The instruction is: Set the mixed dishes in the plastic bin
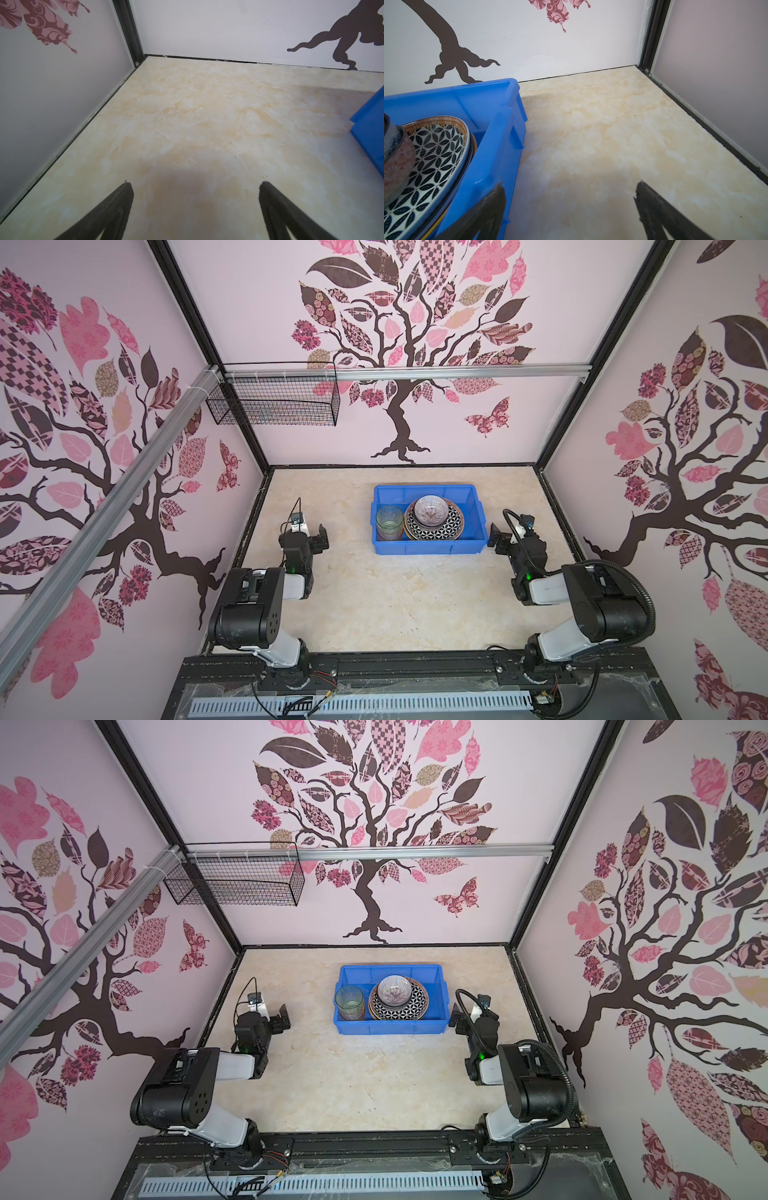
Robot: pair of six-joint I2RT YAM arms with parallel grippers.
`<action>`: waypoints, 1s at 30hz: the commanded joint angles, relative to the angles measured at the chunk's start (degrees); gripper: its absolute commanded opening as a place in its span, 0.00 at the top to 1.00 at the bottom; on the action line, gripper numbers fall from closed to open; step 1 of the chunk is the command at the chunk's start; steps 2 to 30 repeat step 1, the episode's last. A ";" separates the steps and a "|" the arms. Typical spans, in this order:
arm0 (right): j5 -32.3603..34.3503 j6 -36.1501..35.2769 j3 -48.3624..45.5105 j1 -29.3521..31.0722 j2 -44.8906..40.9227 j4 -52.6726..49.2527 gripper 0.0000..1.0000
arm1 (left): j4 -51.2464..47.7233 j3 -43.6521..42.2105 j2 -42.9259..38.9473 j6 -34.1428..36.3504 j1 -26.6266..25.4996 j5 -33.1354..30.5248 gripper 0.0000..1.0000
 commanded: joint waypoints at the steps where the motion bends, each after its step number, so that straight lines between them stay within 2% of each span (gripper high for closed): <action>1: -0.23 -0.21 0.20 -0.02 0.82 2.28 0.00 | 0.51 0.55 -0.09 -0.06 0.14 0.35 0.02; 30: -0.23 -0.21 0.20 -0.02 0.82 2.28 0.00 | 0.51 0.55 -0.09 -0.06 0.14 0.35 0.02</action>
